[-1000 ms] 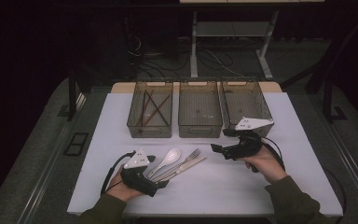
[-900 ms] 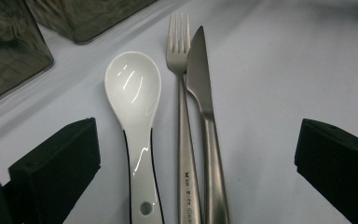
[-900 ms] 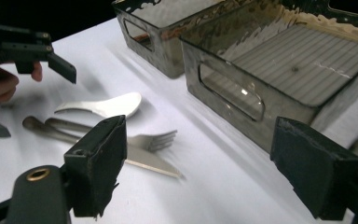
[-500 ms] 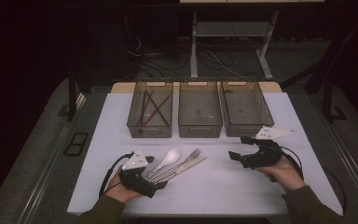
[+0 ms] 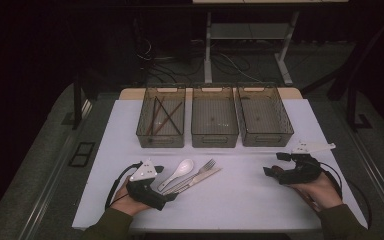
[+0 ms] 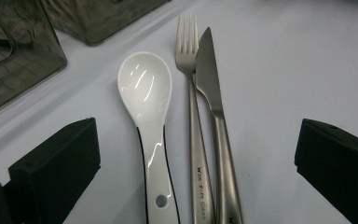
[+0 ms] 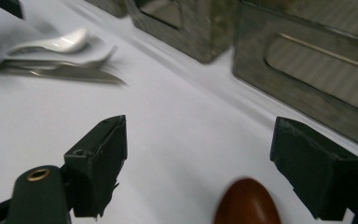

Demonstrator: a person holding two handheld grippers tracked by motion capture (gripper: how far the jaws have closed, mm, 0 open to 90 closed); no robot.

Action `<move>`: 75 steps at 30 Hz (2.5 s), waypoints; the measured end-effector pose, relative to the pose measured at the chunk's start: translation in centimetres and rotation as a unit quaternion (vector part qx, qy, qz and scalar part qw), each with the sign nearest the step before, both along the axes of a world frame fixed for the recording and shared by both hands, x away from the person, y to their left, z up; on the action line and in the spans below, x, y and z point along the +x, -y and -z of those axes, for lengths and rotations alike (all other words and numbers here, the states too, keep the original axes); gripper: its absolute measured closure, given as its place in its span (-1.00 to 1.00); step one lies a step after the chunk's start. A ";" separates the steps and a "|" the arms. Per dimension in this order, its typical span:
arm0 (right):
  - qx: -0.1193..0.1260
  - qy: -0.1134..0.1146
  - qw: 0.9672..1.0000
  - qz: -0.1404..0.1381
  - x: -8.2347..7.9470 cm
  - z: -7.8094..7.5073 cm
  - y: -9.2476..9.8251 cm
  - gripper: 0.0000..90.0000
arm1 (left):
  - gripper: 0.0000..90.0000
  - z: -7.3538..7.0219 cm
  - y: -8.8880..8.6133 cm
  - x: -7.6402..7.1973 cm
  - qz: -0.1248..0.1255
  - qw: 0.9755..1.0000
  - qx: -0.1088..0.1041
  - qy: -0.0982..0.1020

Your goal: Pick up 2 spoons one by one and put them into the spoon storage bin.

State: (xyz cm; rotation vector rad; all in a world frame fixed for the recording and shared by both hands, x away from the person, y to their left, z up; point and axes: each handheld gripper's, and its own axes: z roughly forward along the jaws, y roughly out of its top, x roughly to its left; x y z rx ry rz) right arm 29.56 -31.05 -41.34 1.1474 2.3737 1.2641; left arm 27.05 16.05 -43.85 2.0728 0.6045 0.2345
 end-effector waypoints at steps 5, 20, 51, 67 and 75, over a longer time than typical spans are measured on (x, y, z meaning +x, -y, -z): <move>-0.015 -0.013 1.000 0.015 0.1 0.6 1.7 -0.54 | -1.00 0.0 0.0 0.0 -0.001 1.000 0.002 0.000; -0.048 -0.050 0.997 0.022 0.2 1.6 3.0 0.07 | -1.00 0.0 0.2 -0.3 0.002 1.000 0.006 0.002; -0.103 -0.085 0.991 -0.017 0.3 2.7 2.0 0.34 | -1.00 0.0 0.3 -0.3 0.005 1.000 0.009 0.002; -0.107 -0.085 0.990 -0.042 0.1 2.5 1.3 0.70 | -1.00 0.1 0.4 -0.3 0.006 1.000 0.011 0.001; -0.116 -0.080 0.989 -0.045 0.1 2.3 0.9 0.80 | -1.00 0.1 0.4 -0.3 0.007 1.000 0.011 0.001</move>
